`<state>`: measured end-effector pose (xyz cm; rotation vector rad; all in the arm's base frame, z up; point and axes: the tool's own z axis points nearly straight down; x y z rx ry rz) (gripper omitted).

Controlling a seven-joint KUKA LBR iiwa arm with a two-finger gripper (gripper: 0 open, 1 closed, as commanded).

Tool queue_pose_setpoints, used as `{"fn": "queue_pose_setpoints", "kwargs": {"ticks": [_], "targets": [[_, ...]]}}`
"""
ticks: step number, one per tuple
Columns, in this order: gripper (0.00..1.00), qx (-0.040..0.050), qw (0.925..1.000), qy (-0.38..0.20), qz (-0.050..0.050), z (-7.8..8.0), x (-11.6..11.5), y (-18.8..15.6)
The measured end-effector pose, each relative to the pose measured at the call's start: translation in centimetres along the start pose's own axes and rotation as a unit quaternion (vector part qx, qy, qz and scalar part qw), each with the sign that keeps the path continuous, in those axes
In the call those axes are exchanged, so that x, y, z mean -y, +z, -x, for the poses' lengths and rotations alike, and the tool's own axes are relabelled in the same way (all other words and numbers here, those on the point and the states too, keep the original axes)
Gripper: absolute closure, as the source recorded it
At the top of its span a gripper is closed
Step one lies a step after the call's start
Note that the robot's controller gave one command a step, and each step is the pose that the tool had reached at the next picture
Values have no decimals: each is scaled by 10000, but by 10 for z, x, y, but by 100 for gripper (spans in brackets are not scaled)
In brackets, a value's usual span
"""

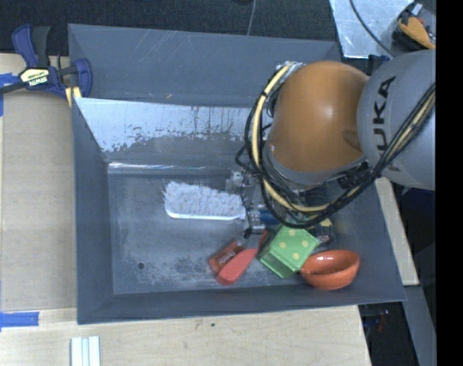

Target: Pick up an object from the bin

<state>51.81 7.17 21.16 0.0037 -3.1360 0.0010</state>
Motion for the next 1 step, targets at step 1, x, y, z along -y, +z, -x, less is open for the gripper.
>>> {"fn": "queue_pose_setpoints", "kwargs": {"ticks": [1], "targets": [[0, 44, 10000, 16, 7, 2, 0, -5]]}}
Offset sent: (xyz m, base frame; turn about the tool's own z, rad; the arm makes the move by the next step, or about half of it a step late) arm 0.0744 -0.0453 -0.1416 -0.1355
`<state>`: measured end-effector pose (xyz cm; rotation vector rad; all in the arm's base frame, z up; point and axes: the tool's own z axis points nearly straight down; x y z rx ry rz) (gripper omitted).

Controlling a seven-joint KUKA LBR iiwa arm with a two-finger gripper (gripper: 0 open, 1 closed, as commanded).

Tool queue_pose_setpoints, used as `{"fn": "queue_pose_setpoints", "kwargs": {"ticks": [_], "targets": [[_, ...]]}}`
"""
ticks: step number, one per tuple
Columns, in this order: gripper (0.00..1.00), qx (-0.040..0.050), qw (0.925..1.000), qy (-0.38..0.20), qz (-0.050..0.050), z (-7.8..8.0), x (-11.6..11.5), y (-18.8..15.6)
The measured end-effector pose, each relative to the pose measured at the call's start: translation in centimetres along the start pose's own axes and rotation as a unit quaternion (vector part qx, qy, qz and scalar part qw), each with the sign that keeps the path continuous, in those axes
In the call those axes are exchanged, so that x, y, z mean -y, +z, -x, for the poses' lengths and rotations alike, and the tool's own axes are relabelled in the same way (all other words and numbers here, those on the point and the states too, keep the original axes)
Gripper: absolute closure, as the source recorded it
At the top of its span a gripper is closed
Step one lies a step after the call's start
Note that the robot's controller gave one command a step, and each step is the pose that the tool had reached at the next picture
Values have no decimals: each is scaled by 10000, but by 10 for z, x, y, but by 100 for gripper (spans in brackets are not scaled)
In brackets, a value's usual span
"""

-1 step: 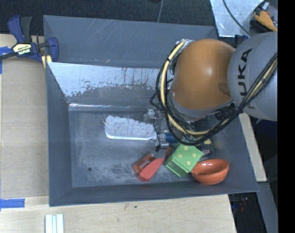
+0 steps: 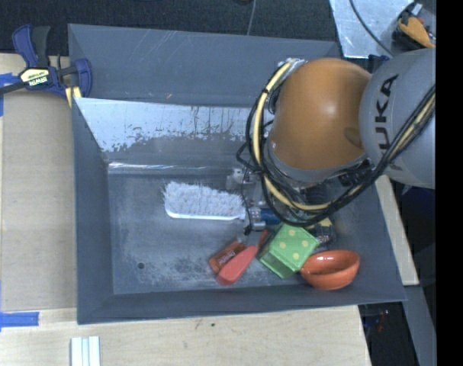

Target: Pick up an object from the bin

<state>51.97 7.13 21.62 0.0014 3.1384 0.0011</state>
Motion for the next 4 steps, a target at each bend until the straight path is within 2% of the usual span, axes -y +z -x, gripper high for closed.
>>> {"fn": "queue_pose_setpoints", "kwargs": {"ticks": [1, 2, 3, 4], "targets": [[0, 6, 9977, -678, -6, 74, 47, 150], [0, 64, 9967, -808, 5, 93, 37, 145], [0, 23, 9997, -245, 3, 69, -23, 116], [0, 67, 9978, -666, -8, 89, 31, 141]]}}
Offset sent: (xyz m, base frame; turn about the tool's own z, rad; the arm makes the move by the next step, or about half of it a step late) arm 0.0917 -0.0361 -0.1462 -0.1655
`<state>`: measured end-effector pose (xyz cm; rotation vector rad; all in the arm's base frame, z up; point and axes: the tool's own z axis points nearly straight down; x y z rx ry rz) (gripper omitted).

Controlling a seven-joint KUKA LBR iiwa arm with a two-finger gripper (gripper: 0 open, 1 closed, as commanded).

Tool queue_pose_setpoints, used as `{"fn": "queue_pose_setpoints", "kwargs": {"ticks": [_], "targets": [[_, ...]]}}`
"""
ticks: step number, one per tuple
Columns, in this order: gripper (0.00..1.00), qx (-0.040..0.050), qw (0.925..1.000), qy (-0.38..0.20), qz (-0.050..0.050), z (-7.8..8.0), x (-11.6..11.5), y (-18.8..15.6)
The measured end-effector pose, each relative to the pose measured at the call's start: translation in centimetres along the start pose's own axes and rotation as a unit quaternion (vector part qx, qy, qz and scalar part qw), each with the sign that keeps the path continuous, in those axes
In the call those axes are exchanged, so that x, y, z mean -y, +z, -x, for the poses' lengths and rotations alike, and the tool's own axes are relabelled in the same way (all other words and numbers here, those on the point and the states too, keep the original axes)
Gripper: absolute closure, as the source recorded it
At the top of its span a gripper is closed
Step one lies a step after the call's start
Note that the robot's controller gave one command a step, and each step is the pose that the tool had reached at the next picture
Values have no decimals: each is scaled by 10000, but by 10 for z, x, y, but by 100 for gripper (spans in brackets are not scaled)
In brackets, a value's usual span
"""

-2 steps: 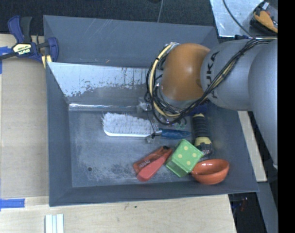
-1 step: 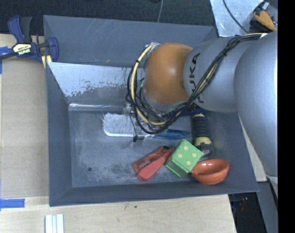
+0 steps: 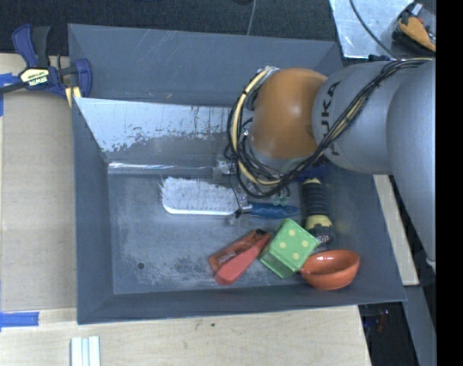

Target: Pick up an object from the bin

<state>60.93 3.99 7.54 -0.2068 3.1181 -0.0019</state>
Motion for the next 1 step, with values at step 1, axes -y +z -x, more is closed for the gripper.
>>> {"fn": "queue_pose_setpoints", "kwargs": {"ticks": [1], "targets": [[100, -3, 9999, 144, 20, -5, -22, 3]]}}
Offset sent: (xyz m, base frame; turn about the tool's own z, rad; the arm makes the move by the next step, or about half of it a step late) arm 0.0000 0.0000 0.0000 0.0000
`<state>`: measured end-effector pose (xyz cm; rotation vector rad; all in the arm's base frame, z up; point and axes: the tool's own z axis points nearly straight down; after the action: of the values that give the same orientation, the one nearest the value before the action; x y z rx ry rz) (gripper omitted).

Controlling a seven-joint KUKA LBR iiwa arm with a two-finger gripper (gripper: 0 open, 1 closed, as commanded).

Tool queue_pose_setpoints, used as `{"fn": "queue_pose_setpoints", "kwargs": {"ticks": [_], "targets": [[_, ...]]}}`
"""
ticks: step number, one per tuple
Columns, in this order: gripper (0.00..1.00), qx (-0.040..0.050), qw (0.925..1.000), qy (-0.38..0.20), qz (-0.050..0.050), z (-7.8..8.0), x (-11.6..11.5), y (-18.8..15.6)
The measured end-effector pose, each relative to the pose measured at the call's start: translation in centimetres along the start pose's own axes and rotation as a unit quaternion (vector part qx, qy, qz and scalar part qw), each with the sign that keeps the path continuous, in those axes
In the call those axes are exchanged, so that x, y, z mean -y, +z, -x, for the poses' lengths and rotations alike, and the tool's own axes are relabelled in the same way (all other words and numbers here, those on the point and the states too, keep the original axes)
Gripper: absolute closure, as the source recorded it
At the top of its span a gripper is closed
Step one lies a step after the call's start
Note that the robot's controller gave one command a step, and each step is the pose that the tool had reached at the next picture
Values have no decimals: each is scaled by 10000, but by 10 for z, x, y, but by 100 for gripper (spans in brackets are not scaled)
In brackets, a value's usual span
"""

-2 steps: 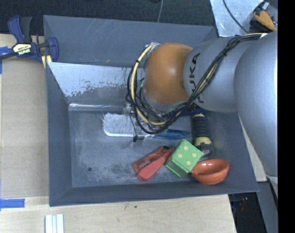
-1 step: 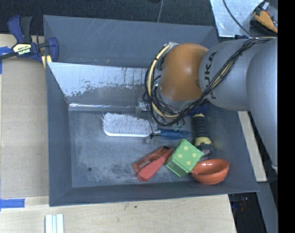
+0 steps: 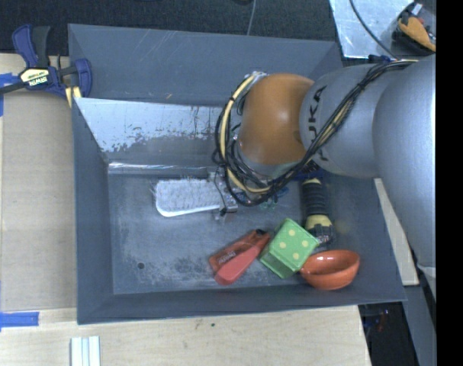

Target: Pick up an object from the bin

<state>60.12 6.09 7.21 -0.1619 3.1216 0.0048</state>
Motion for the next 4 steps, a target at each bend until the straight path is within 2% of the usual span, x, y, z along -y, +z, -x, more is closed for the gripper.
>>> {"fn": "queue_pose_setpoints", "kwargs": {"ticks": [1, 4], "targets": [[100, 9, 10000, 3, 1, 1, 0, -1], [100, -17, 10000, 8, 0, -1, 0, -43]]}}
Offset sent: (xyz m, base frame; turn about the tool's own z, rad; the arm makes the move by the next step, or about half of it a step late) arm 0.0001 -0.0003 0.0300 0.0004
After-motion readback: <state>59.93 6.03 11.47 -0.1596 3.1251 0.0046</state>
